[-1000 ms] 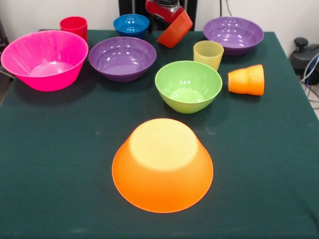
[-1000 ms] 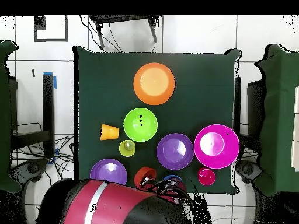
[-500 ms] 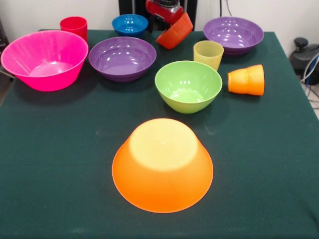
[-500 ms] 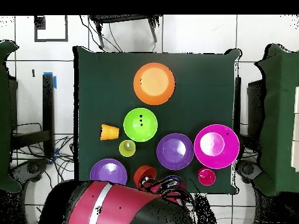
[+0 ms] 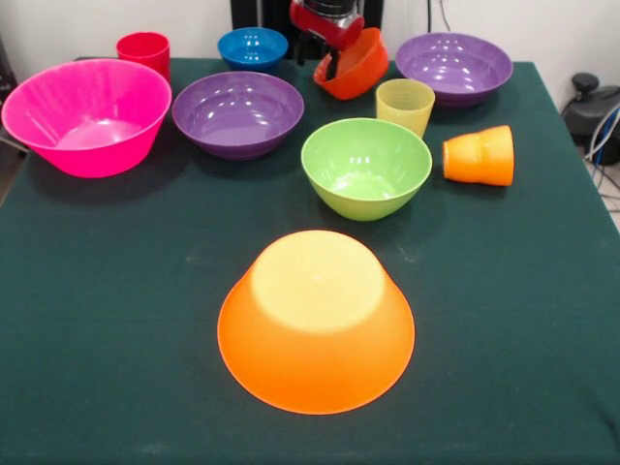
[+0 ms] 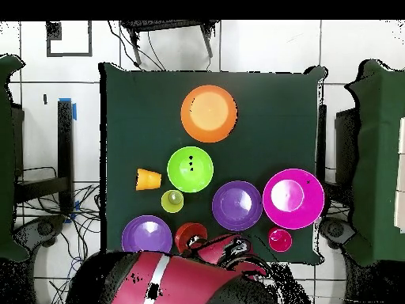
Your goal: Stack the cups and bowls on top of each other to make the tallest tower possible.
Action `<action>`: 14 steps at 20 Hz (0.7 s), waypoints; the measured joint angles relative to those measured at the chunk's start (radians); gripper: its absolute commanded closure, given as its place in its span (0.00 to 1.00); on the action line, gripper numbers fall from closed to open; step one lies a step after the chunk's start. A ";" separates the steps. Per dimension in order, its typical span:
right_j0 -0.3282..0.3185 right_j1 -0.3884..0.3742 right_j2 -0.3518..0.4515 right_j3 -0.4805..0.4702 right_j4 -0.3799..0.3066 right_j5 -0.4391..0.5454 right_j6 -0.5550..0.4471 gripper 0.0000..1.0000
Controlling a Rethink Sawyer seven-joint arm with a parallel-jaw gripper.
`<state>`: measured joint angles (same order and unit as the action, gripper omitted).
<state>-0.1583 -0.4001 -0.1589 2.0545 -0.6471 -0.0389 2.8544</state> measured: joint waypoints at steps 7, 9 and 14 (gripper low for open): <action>-0.020 -0.032 0.040 0.000 0.015 0.056 0.000 0.00; -0.020 -0.037 0.046 0.000 0.015 0.067 0.000 0.00; -0.020 -0.038 0.056 0.000 0.015 0.081 0.000 0.00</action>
<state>-0.1785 -0.4379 -0.1025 2.0542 -0.6319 0.0420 2.8544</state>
